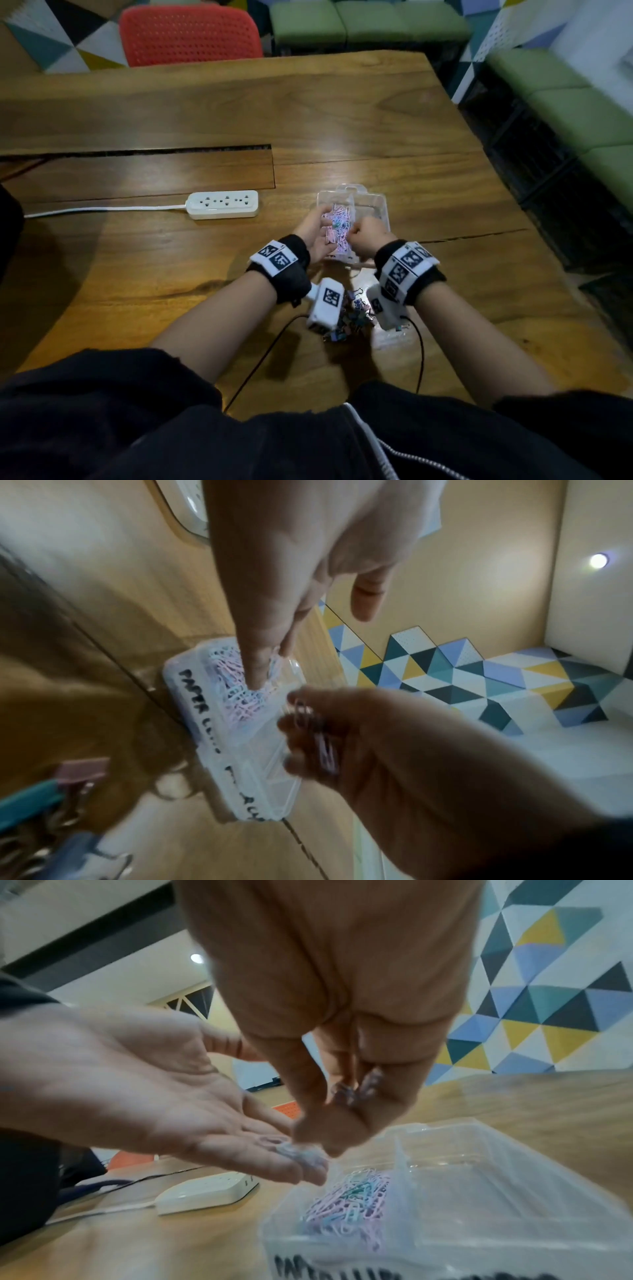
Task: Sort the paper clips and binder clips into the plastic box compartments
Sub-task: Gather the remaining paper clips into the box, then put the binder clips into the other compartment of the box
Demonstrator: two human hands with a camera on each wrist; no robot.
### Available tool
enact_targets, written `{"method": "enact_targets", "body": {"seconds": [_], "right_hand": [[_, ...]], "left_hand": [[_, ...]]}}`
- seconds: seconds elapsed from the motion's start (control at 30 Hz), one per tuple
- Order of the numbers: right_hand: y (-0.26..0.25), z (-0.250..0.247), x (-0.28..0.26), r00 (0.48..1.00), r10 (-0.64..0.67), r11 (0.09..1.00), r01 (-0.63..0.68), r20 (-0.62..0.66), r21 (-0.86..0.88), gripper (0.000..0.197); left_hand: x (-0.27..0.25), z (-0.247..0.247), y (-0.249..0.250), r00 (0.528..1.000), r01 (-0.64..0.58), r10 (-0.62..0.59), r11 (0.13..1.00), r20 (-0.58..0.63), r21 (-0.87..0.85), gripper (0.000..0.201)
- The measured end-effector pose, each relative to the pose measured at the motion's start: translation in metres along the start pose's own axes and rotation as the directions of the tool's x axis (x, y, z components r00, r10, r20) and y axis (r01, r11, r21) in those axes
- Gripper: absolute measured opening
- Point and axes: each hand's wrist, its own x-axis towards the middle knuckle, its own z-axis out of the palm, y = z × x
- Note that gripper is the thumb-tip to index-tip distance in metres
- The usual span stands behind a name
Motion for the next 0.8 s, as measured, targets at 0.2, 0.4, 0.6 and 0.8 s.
{"method": "enact_targets", "body": {"seconds": [0.2,0.4,0.6,0.8], "right_hand": [[-0.005,-0.006,0.016,0.998,-0.059,0.953,0.061,-0.018,0.296,0.034],[0.055,0.000,-0.019,0.998,-0.058,0.911,0.056,-0.006,0.409,0.026],[0.123,0.023,-0.067,0.962,0.248,0.961,-0.229,0.117,-0.152,0.057],[0.125,0.038,-0.081,0.989,0.140,0.990,-0.141,0.040,0.002,0.054]], "left_hand": [[0.010,0.009,0.005,0.991,-0.091,0.106,0.982,-0.087,0.164,0.047],[-0.017,-0.017,-0.034,0.985,-0.163,0.112,0.311,0.134,0.936,0.040],[-0.015,-0.027,-0.079,0.984,-0.180,-0.067,-0.301,0.168,0.936,0.092],[-0.013,-0.018,-0.098,0.977,-0.154,0.077,-0.389,0.199,0.908,0.065]]}}
